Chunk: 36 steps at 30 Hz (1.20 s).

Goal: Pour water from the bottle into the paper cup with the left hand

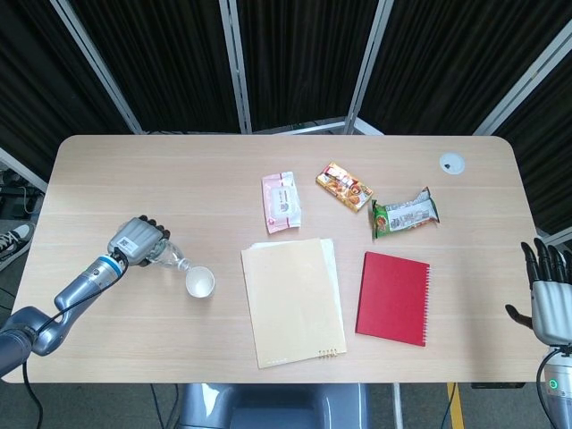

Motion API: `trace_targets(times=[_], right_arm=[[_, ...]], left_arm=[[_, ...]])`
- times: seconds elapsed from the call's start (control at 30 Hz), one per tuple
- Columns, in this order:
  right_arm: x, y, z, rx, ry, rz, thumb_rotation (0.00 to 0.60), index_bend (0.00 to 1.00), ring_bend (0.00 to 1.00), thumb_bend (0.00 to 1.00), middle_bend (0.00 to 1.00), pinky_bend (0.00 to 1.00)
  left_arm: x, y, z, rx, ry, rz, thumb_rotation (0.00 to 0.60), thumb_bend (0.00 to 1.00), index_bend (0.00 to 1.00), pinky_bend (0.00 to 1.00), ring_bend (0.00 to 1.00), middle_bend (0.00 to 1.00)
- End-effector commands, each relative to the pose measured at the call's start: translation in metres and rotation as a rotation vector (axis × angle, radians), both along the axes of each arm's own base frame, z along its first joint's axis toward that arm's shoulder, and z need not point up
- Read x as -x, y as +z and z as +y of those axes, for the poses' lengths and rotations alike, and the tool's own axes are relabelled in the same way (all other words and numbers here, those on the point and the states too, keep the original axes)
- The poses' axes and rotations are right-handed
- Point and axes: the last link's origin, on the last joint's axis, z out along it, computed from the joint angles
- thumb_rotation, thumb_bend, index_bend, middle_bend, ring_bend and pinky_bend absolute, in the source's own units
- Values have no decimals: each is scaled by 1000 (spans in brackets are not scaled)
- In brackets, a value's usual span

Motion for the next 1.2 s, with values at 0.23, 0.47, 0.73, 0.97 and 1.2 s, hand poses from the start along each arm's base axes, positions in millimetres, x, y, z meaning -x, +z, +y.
trace_targets(times=[0.23,0.47,0.73,0.97,1.2], right_arm=[[0,-1,0,0,1,2,600,0,0,0,0,0],[0,-1,0,-1,0,1,600,0,0,0,0,0],[0,0,0,-1,-3,-1,600,0,0,0,0,0],[1,1,0,2,-4,-2,600,0,0,0,0,0],[1,2,0,4,-4,-4,600,0,0,0,0,0]], left_arm=[[5,4,0,-31,-82,85,600,626,603,347,325,496],[2,5,0,-43,-110,83,600,625,602,347,326,496],[0,4,0,-49,-129,103,600,625,603,346,326,496],[-2,1,-1,-49,-141,105,600,626,603,347,326,496],[-4,0,-2,-50,-152,106,600,626,603,346,325,496]])
